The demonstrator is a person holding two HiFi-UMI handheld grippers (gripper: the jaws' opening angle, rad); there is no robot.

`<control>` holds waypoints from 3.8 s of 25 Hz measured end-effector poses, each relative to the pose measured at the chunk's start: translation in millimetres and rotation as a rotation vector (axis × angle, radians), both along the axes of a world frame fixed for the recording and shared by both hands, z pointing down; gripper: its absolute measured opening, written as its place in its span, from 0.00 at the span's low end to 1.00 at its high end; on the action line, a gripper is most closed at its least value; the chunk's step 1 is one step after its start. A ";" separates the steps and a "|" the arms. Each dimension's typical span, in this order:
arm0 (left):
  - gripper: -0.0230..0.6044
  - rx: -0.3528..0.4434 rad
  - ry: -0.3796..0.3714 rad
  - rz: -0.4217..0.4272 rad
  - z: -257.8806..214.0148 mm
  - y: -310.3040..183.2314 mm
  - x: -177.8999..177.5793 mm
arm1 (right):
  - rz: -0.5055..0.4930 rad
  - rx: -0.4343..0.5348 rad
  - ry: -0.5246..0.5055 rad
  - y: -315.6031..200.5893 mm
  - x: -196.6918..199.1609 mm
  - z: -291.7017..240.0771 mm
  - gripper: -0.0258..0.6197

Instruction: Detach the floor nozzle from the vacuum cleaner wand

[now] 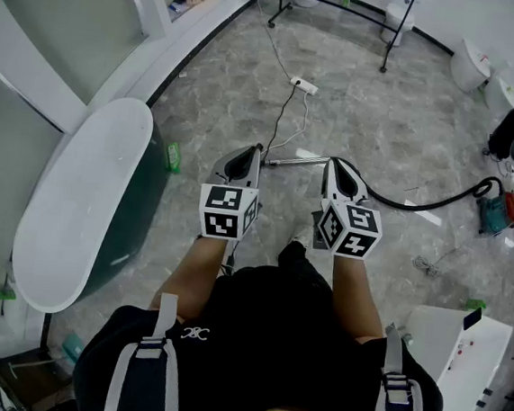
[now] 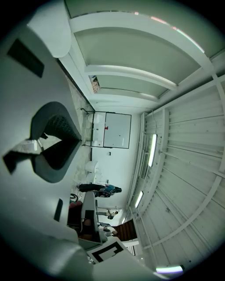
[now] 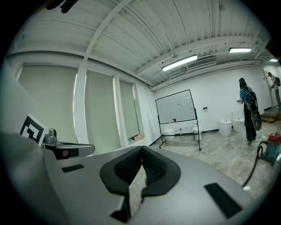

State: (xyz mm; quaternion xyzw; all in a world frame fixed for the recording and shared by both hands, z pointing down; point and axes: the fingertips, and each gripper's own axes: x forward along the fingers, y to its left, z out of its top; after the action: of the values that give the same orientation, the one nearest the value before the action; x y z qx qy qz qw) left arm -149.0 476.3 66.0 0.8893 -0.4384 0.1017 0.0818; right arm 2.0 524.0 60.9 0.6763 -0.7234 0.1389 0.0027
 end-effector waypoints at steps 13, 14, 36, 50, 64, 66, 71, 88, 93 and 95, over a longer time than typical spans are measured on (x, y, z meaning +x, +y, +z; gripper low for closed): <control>0.04 0.009 -0.001 -0.076 -5.0 -144.3 88.4 | -0.071 0.048 -0.044 -162.4 93.7 -17.5 0.06; 0.04 0.011 -0.006 -0.080 -6.9 -155.8 98.9 | -0.081 0.044 -0.047 -177.0 102.9 -18.7 0.06; 0.04 -0.095 -0.023 -0.201 33.1 -307.7 141.4 | -0.234 -0.090 -0.134 -356.2 135.1 21.8 0.06; 0.04 -0.086 0.043 -0.139 30.3 -488.8 113.6 | -0.179 -0.084 -0.026 -511.5 107.7 17.0 0.06; 0.04 -0.254 0.063 -0.150 103.0 -576.1 64.2 | -0.192 -0.222 0.130 -588.6 55.6 74.2 0.06; 0.04 -0.288 0.056 -0.161 114.1 -576.9 62.8 | -0.213 -0.241 0.163 -592.0 55.4 86.5 0.06; 0.04 -0.375 0.017 -0.176 145.9 -578.7 52.6 | -0.389 -0.375 0.243 -589.4 35.8 157.1 0.06; 0.04 -0.731 -0.075 0.012 436.3 -565.5 99.1 | -0.884 -0.766 0.520 -559.6 64.2 591.4 0.06; 0.04 -0.781 -0.126 0.064 534.0 -545.1 108.9 | -0.954 -0.845 0.657 -534.0 79.5 747.3 0.06; 0.04 -0.784 -0.148 0.071 566.8 -536.8 104.7 | -0.938 -0.869 0.673 -526.1 80.3 799.6 0.06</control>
State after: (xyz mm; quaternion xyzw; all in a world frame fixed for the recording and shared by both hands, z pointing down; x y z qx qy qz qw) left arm -44.3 -60.5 632.8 0.7953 -0.3402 0.3280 0.3796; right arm 82.4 -2.1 860.4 0.2385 -0.7768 0.1825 0.5535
